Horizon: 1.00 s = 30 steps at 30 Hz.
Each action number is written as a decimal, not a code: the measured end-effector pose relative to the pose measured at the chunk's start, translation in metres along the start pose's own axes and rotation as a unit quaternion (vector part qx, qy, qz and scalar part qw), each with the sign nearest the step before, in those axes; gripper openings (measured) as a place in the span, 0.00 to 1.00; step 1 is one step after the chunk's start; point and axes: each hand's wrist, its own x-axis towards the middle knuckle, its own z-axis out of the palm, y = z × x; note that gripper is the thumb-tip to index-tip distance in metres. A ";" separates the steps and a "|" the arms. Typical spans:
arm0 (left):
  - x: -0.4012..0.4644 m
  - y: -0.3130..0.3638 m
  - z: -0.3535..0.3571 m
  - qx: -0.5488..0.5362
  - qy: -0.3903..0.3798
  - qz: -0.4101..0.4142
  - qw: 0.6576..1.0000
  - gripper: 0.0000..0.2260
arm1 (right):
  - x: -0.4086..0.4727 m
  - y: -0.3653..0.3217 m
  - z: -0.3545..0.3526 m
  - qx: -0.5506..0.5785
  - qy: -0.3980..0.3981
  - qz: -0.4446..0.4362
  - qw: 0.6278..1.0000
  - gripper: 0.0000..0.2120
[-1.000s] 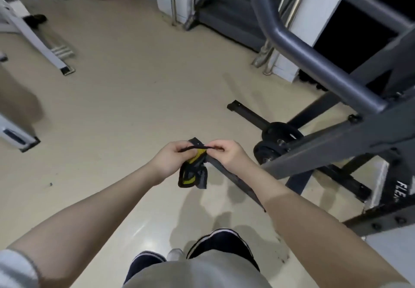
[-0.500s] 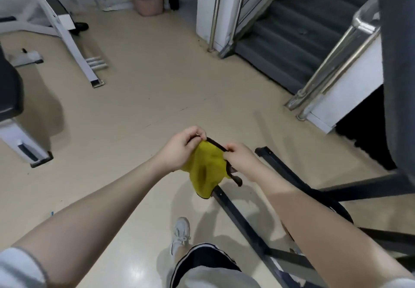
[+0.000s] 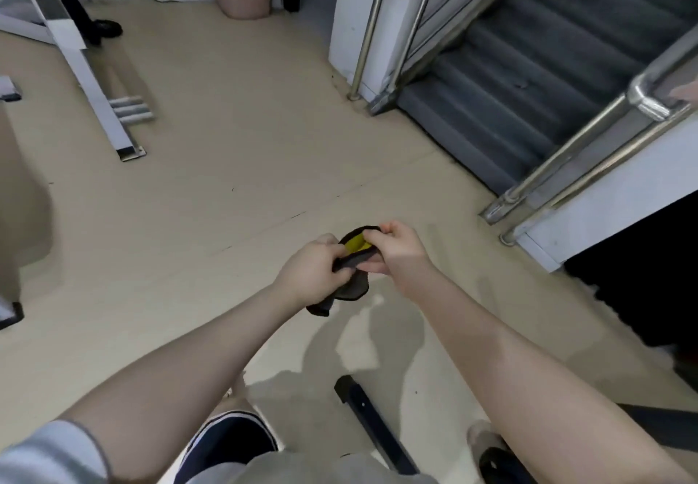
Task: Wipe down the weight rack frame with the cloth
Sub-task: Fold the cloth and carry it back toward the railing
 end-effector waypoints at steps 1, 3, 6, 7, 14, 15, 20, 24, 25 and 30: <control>0.021 -0.009 -0.008 0.006 -0.002 0.018 1.000 0.09 | 0.020 -0.008 -0.001 -0.009 0.023 -0.008 1.000 0.09; 0.067 -0.025 -0.025 0.000 -0.010 0.049 0.999 0.10 | 0.061 -0.023 -0.007 -0.047 0.069 -0.020 0.996 0.09; 0.147 -0.047 -0.049 -0.032 -0.035 0.073 0.996 0.09 | 0.126 -0.048 -0.023 -0.114 0.091 0.000 0.989 0.04; 0.175 -0.052 -0.058 -0.042 -0.047 0.083 0.995 0.08 | 0.147 -0.057 -0.028 -0.134 0.085 0.018 0.987 0.03; 0.364 -0.040 -0.102 0.043 -0.155 0.223 0.961 0.09 | 0.259 -0.139 -0.079 -0.247 0.075 0.084 0.962 0.09; 0.388 -0.031 -0.102 0.040 -0.162 0.244 0.955 0.09 | 0.272 -0.149 -0.093 -0.266 0.095 0.075 0.956 0.09; 0.496 0.033 -0.074 -0.003 -0.195 0.282 0.939 0.14 | 0.327 -0.172 -0.177 -0.161 0.196 0.076 0.964 0.05; 0.587 0.092 -0.032 -0.031 -0.218 0.286 0.932 0.10 | 0.359 -0.179 -0.262 0.052 0.210 0.076 0.973 0.07; 0.610 0.108 -0.020 -0.033 -0.225 0.292 0.929 0.06 | 0.367 -0.180 -0.287 0.108 0.215 0.066 0.968 0.09; 0.714 0.202 0.034 -0.098 -0.253 0.251 0.929 0.06 | 0.397 -0.196 -0.418 0.095 0.178 0.023 0.979 0.11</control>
